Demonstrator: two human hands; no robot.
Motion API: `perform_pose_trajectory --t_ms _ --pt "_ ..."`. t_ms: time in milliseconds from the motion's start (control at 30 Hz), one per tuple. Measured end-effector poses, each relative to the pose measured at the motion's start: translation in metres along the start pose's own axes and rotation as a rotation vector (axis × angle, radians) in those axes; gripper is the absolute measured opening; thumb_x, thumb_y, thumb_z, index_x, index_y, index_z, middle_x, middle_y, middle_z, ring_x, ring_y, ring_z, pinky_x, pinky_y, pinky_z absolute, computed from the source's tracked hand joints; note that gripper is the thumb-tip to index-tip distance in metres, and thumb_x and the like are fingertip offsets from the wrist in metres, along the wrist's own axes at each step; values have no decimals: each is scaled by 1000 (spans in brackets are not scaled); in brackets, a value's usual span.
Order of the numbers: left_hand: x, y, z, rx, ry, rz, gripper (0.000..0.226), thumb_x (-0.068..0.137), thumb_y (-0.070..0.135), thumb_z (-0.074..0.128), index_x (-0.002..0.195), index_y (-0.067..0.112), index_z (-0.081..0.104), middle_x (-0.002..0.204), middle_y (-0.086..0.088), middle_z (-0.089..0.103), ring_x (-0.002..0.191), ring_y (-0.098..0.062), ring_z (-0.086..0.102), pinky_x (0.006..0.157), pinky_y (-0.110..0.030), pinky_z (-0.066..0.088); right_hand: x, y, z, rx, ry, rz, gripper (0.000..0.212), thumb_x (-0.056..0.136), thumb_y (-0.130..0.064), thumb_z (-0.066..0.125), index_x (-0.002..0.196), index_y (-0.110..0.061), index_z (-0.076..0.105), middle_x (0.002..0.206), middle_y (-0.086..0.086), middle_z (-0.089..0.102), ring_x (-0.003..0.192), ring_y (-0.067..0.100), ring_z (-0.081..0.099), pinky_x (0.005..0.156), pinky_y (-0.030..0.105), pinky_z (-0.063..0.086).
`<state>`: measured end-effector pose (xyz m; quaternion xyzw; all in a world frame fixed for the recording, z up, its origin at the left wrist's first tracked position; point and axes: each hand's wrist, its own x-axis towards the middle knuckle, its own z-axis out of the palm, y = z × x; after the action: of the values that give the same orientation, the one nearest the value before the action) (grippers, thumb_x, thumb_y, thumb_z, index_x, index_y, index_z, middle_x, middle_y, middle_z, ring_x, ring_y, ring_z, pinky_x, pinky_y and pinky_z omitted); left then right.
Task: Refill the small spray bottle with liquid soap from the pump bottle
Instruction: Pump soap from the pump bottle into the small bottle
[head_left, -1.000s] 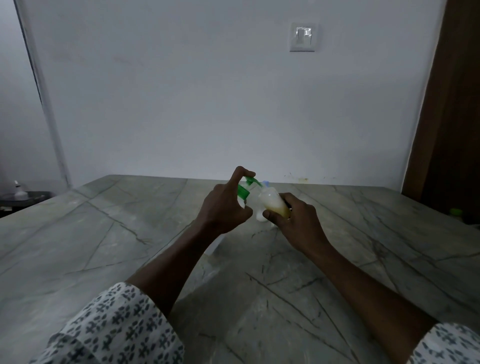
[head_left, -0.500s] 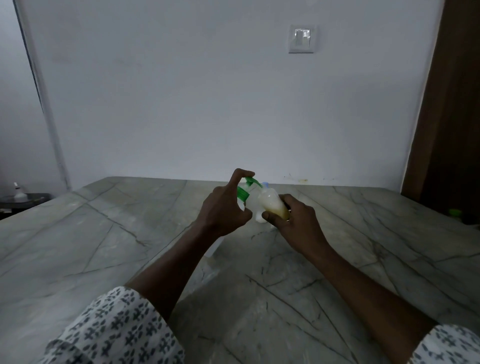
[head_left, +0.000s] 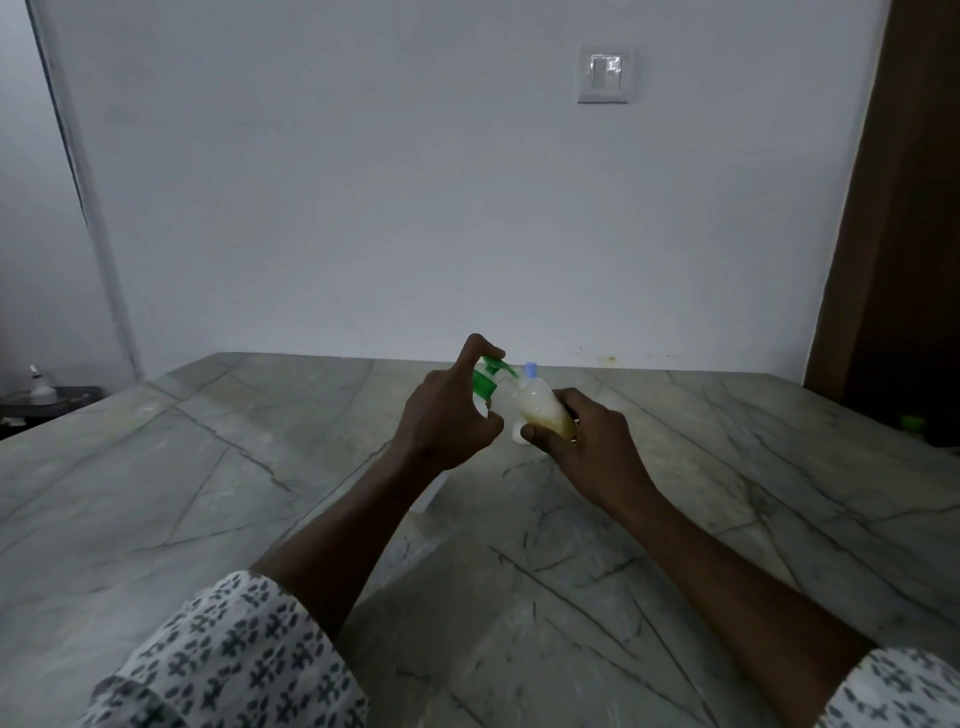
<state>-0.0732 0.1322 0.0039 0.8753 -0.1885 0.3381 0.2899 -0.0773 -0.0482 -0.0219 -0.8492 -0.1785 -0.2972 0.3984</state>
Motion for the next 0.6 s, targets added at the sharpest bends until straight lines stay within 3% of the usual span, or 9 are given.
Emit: perform_pose_trajectory --t_ms 200,367,600 --pt "-2 0 -1 1 -4 33 74 67 25 70 131 37 34 90 -3 70 62 -20 62 58 -44 58 1 -1 -2 7 14 4 51 81 -40 72 121 -11 58 108 7 66 83 14 56 59 10 34" --pt "-1 1 0 -8 12 12 66 68 21 72 123 37 39 88 -2 71 63 -21 63 60 -45 58 0 -1 -1 -4 -2 1 54 81 -39 72 124 -10 57 114 9 66 87 14 56 65 18 37" --pt "-1 2 0 -16 17 3 62 70 19 73 120 34 41 93 -2 71 66 -22 64 61 -45 59 -1 -2 0 -7 -2 1 54 80 -38 73 123 -9 58 112 8 66 85 13 54 60 7 31"
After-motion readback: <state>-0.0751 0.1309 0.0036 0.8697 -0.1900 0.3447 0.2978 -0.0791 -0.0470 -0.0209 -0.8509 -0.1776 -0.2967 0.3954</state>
